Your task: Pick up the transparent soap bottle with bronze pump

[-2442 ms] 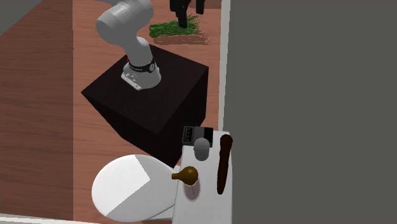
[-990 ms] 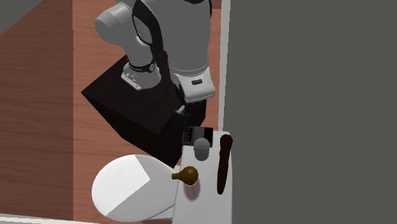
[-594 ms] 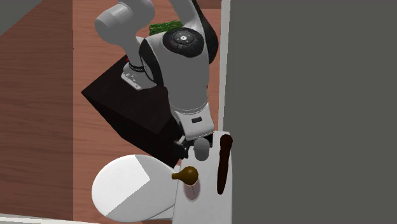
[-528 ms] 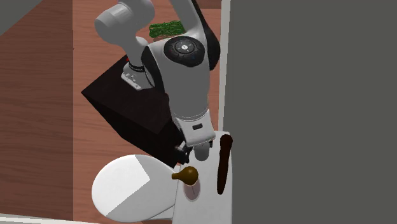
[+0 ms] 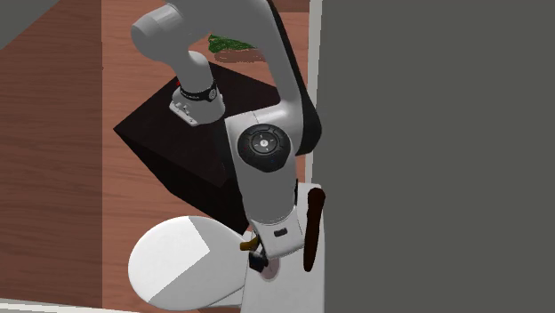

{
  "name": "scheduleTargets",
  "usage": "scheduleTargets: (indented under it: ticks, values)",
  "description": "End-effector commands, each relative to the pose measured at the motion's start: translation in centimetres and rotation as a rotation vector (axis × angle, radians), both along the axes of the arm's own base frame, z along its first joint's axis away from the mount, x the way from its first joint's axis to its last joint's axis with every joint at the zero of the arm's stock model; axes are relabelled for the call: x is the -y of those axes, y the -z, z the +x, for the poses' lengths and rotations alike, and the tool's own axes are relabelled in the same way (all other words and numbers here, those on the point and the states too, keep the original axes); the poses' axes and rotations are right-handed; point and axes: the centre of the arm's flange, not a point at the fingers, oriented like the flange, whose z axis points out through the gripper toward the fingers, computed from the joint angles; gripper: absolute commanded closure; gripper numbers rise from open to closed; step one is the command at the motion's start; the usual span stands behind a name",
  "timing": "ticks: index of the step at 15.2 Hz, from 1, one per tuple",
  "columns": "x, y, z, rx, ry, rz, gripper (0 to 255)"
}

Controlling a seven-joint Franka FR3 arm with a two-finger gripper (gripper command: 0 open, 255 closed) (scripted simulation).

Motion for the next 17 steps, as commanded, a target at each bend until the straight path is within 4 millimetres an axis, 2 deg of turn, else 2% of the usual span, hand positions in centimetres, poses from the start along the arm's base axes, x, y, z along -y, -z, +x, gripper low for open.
scheduleTargets:
  ticks: [1,6,8,9,17]
  values:
    - [0.5,1.2,0.0,0.001,-0.001,-0.001,0]
    - [0.5,4.1,0.0,0.001,-0.001,-0.001,0]
    - [0.5,4.1,0.0,0.001,-0.001,-0.001,0]
    - [0.4,4.1,0.0,0.001,-0.001,-0.001,255]
    - [0.5,4.1,0.1,0.001,-0.001,-0.001,255]
